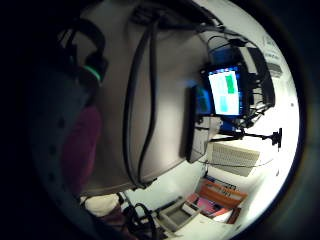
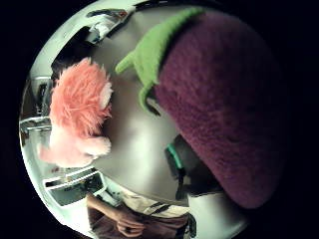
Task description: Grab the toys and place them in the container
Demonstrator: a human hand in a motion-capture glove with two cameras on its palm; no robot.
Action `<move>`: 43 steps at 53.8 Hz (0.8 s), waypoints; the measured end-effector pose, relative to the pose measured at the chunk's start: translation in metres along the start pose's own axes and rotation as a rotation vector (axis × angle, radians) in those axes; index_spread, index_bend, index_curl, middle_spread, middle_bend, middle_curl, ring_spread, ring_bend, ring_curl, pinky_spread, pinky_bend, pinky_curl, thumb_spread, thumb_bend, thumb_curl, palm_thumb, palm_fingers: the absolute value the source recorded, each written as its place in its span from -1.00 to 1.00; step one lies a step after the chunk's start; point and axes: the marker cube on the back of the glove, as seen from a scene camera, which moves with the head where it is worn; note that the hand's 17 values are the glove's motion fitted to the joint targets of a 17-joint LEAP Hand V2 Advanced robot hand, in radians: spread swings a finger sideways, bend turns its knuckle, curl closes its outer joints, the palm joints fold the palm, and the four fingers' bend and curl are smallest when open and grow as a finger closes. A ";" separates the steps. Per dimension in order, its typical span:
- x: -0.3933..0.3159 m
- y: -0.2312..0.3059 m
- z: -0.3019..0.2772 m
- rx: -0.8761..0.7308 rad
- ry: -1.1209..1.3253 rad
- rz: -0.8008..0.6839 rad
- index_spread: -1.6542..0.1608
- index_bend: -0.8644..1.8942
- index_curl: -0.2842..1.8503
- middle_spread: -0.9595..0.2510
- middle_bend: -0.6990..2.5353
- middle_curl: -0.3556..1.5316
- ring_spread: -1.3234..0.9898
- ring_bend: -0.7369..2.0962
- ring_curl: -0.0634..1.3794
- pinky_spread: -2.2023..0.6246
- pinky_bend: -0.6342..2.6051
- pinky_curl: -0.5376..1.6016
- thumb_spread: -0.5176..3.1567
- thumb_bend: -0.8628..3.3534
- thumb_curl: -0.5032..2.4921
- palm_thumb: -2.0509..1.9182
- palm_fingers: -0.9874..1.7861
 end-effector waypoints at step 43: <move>-0.171 -0.029 -0.301 0.328 0.055 -0.299 0.44 0.28 -0.19 0.21 0.18 0.20 -0.18 0.40 0.07 0.30 -0.01 -0.09 -0.45 -0.55 -0.13 0.35 0.48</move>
